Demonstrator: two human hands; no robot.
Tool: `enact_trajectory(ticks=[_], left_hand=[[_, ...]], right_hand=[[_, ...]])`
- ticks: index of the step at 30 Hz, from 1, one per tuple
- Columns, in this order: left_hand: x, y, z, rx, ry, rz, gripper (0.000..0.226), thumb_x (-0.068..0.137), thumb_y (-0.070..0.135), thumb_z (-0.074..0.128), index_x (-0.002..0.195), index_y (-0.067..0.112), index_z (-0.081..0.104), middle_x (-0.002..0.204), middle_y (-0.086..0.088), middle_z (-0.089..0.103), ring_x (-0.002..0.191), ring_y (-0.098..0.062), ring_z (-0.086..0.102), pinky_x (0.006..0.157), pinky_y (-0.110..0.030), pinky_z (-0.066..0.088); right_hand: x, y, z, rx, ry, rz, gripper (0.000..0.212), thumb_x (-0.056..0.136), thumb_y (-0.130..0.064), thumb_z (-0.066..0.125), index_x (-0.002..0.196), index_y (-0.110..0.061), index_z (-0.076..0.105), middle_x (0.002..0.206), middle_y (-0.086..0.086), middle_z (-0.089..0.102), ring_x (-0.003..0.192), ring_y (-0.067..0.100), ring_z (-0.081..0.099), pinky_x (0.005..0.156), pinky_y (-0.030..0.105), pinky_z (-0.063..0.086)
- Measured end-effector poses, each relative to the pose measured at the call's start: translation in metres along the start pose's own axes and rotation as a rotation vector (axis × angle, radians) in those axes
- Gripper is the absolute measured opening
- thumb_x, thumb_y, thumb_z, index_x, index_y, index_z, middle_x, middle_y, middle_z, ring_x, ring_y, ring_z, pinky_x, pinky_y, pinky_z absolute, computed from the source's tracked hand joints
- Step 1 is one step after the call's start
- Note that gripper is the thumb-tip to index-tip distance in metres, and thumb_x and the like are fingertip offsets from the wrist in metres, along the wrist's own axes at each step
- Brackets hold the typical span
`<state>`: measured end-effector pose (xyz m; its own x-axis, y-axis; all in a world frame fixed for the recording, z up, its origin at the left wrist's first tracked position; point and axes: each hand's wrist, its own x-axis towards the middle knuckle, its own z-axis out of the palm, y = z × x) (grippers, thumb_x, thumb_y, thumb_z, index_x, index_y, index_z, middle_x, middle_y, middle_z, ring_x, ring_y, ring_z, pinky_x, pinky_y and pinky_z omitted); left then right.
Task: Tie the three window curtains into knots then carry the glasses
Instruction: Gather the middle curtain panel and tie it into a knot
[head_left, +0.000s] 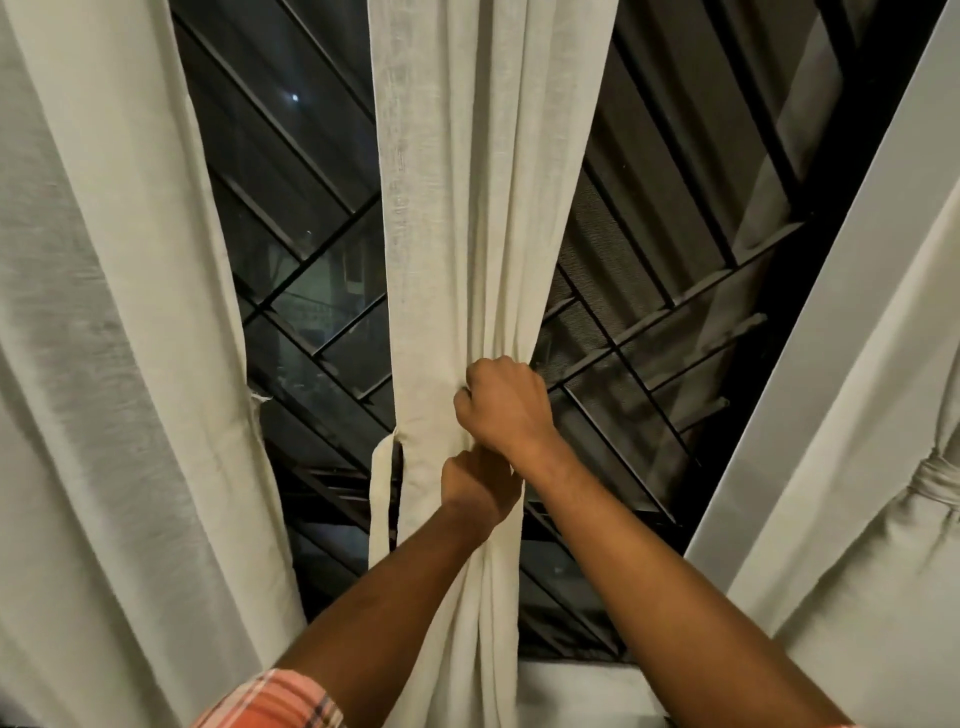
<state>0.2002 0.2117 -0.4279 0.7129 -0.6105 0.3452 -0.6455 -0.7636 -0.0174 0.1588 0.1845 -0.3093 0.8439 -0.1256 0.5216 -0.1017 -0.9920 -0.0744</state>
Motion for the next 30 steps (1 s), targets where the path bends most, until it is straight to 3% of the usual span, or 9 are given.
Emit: enact_trajectory(ticks=[2,4,8,14,19,21,23,26,30], left_hand=[[-0.012,0.001,0.02,-0.041,0.043,0.057,0.018,0.08,0.03,0.072,0.081,0.012,0.068,0.076,-0.007,0.066,0.062,-0.022,0.065,0.053,-0.025,0.051],[-0.029,0.0,0.052,-0.182,0.026,0.054,0.031,0.083,0.035,0.06,0.066,0.01,0.065,0.059,-0.007,0.061,0.045,-0.025,0.06,0.043,-0.022,0.045],[-0.066,0.009,0.099,-0.217,-0.328,-0.139,0.046,0.1,0.042,0.03,0.117,0.01,0.057,0.114,-0.01,0.062,0.104,-0.026,0.06,0.086,-0.032,0.045],[-0.055,0.022,0.091,-0.239,-0.414,-0.045,0.049,0.102,0.04,0.028,0.123,0.003,0.052,0.125,-0.016,0.057,0.113,-0.033,0.056,0.095,-0.035,0.042],[-0.036,0.001,0.06,-0.221,-0.9,0.076,0.069,0.092,0.053,0.05,0.144,0.011,0.033,0.149,-0.01,0.035,0.132,-0.028,0.038,0.108,-0.038,0.034],[-0.028,-0.006,0.021,-0.108,-0.979,0.094,0.066,0.092,0.044,0.055,0.143,0.007,0.034,0.147,-0.01,0.037,0.13,-0.028,0.041,0.103,-0.036,0.037],[-0.019,-0.01,-0.024,-0.04,-0.72,0.072,0.045,0.095,0.031,0.052,0.133,0.007,0.046,0.135,-0.012,0.049,0.119,-0.029,0.052,0.093,-0.035,0.043],[-0.007,-0.009,-0.086,-0.036,-0.101,0.017,0.026,0.094,0.025,0.046,0.112,0.013,0.059,0.114,-0.008,0.062,0.102,-0.027,0.06,0.079,-0.033,0.044],[0.011,0.004,-0.136,-0.106,0.596,0.143,0.024,0.086,0.03,0.052,0.099,0.014,0.064,0.108,-0.007,0.061,0.095,-0.027,0.057,0.076,-0.039,0.046]], right_hand=[[-0.009,0.002,-0.002,0.019,0.02,-0.001,0.021,0.091,-0.023,0.047,0.073,-0.012,0.047,0.087,0.013,0.064,0.081,0.034,0.06,0.059,0.032,0.031],[-0.02,0.004,-0.001,0.02,0.053,-0.025,0.024,0.092,-0.024,0.047,0.073,-0.01,0.052,0.084,0.012,0.065,0.078,0.032,0.06,0.058,0.031,0.029],[-0.031,0.008,0.01,0.061,0.113,-0.022,0.027,0.09,-0.024,0.05,0.066,-0.012,0.049,0.074,0.012,0.064,0.066,0.03,0.057,0.054,0.029,0.026],[-0.032,0.027,0.057,-0.054,-0.042,-0.015,0.021,0.091,-0.017,0.047,0.072,-0.011,0.052,0.084,0.009,0.066,0.075,0.026,0.063,0.055,0.029,0.03],[-0.025,0.045,0.069,-0.051,-0.069,0.074,0.02,0.092,-0.017,0.046,0.082,-0.007,0.061,0.091,0.01,0.067,0.08,0.027,0.064,0.058,0.029,0.035],[-0.021,0.052,0.069,-0.069,-0.075,0.104,0.021,0.093,-0.018,0.047,0.084,-0.008,0.062,0.092,0.01,0.067,0.081,0.027,0.064,0.059,0.029,0.038],[-0.019,0.057,0.069,-0.081,-0.077,0.141,0.019,0.092,-0.018,0.047,0.087,-0.008,0.063,0.094,0.01,0.068,0.083,0.028,0.065,0.063,0.031,0.043],[-0.021,0.061,0.074,-0.032,-0.07,0.171,0.014,0.092,-0.018,0.052,0.094,-0.011,0.064,0.1,0.008,0.069,0.09,0.026,0.066,0.072,0.032,0.049],[-0.029,0.05,0.083,0.517,-0.004,0.327,0.025,0.086,-0.015,0.066,0.11,-0.006,0.065,0.111,0.008,0.068,0.099,0.021,0.064,0.083,0.022,0.051]])
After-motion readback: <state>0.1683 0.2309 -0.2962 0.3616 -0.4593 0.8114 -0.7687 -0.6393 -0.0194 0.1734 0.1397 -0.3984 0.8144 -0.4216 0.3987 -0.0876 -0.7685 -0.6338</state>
